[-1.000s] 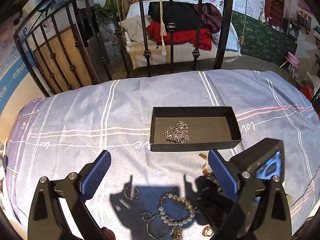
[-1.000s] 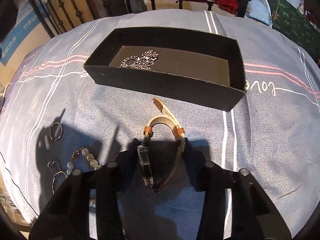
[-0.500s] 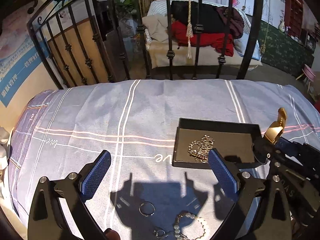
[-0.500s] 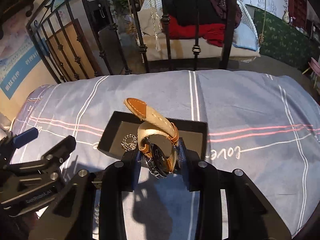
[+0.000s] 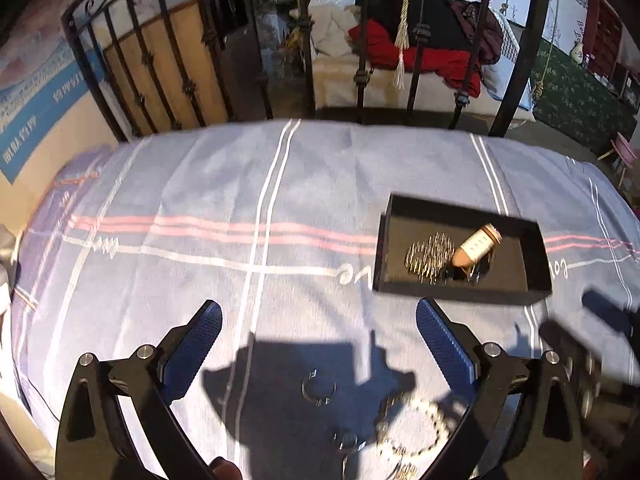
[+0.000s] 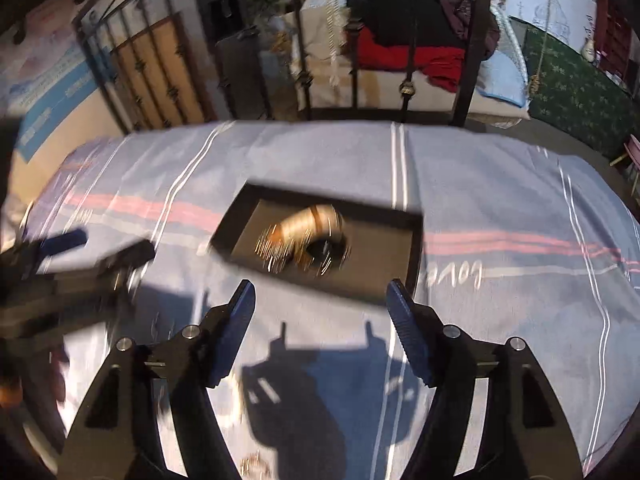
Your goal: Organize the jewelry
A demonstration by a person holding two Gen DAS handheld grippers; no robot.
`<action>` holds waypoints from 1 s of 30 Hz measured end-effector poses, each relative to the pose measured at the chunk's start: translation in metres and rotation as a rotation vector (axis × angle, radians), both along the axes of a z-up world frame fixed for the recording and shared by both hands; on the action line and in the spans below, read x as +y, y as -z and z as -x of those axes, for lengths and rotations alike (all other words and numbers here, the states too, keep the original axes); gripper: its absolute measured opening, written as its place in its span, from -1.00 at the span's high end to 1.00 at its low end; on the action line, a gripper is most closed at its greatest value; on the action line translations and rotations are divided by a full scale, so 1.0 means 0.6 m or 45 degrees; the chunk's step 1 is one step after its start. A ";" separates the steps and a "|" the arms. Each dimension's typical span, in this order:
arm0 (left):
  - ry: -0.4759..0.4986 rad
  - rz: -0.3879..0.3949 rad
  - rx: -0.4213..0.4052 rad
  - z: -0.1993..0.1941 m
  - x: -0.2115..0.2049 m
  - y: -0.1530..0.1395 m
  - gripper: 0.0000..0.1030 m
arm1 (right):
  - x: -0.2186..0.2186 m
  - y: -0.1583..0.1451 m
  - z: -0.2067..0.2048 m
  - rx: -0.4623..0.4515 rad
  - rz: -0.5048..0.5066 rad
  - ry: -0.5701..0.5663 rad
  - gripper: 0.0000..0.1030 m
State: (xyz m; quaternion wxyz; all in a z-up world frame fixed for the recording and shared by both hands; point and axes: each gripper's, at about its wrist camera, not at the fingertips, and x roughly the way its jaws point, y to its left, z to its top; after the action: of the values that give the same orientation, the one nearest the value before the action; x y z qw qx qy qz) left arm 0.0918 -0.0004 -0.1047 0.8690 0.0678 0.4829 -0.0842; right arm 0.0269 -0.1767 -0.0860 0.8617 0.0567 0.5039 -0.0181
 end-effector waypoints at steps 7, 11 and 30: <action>0.055 0.020 0.208 0.087 0.018 0.086 -0.63 | 0.087 0.095 0.164 0.198 -0.013 -0.136 -0.33; 0.049 0.034 0.267 0.115 0.017 0.117 -0.63 | 0.085 0.110 0.175 0.197 -0.084 -0.087 -0.33; 0.220 0.117 0.185 0.109 -0.030 0.105 0.74 | 0.060 0.101 0.167 0.155 -0.104 -0.023 0.52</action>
State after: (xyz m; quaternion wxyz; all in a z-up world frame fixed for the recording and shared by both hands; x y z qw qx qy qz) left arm 0.0265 -0.0183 -0.1676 0.8233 0.0632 0.5327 -0.1856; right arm -0.0734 -0.1410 -0.1466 0.8266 0.0861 0.5561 0.0069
